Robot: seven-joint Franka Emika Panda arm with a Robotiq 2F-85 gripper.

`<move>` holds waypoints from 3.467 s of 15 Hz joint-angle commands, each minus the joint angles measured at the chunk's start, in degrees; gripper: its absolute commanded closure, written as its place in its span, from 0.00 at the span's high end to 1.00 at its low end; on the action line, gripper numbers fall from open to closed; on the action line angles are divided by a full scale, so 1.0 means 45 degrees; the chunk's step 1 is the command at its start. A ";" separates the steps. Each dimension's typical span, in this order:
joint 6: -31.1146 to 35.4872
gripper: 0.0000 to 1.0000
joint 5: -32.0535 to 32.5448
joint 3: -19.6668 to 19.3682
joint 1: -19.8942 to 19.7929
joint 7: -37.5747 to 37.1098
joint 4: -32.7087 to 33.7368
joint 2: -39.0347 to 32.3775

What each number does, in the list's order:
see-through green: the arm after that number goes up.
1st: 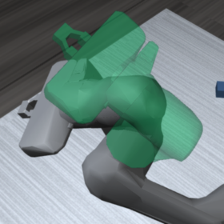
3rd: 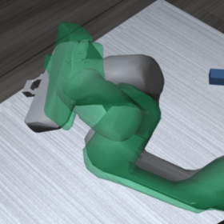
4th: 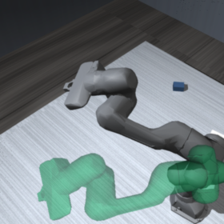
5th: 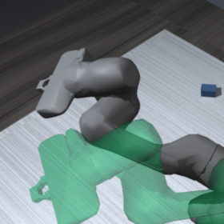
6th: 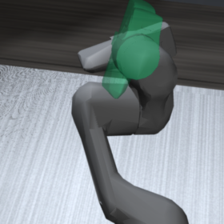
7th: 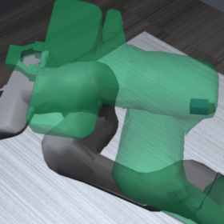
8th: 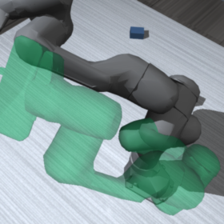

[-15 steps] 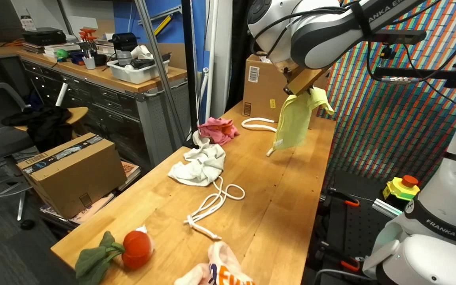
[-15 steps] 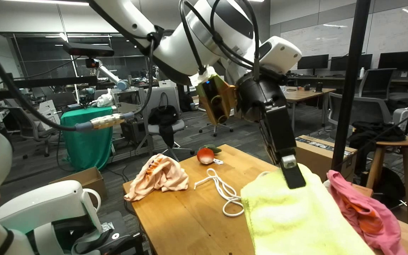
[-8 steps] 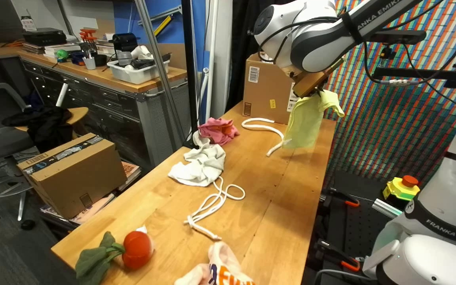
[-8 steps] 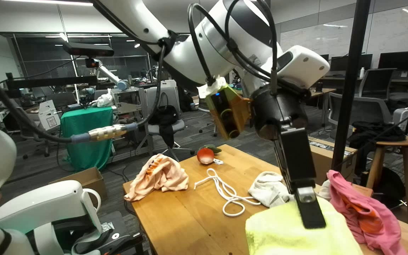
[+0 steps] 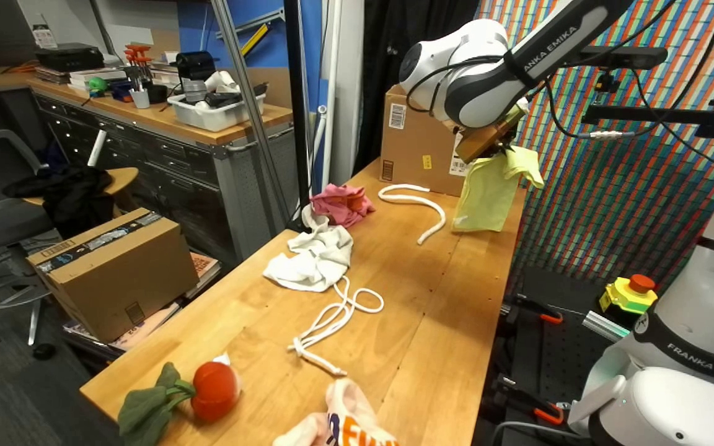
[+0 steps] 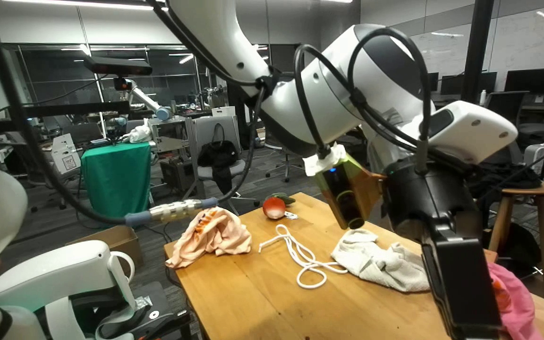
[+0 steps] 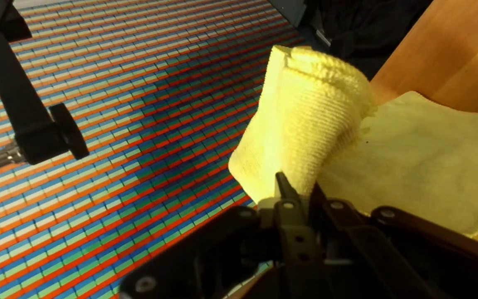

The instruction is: Move the white rope to the right, move the radish to the left, move the peach shirt to the left, move the pink shirt to the right, move the yellow towel to the right, move the white towel forwards

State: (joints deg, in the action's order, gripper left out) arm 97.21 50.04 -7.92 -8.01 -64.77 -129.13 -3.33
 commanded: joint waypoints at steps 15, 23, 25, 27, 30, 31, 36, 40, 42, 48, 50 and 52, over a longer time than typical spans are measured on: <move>-0.0300 0.04 0.0491 -0.1329 -0.0553 -0.2971 0.3344 -0.4417; -0.0357 0.04 0.0582 -0.1733 -0.0768 -0.3793 0.3966 -0.5500; -0.0355 0.04 0.0606 -0.1846 -0.0835 -0.4019 0.4120 -0.5736; -0.0266 0.04 0.0591 -0.1912 -0.0901 -0.4289 0.4242 -0.5935; -0.0148 0.04 0.0579 -0.1928 -0.0967 -0.4644 0.4464 -0.6172; -0.0128 0.04 0.0578 -0.1923 -0.0973 -0.4751 0.4538 -0.6229; 0.0195 0.04 0.0688 -0.1916 -0.0954 -0.5490 0.4802 -0.6375; 0.0596 0.39 0.0646 -0.1902 -0.0991 -0.5962 0.4789 -0.6383; 0.0823 0.55 0.0666 -0.1914 -0.0993 -0.6213 0.4705 -0.6360; 0.1541 1.00 0.0685 -0.1752 -0.0849 -0.6538 0.4159 -0.5920; 0.1941 1.00 0.0575 -0.1455 -0.0662 -0.6240 0.3755 -0.5511; 0.2562 1.00 0.0441 -0.0993 -0.0406 -0.5874 0.3192 -0.4974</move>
State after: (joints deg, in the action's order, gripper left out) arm 105.40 51.48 -14.63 -11.57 -92.66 -109.93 -30.72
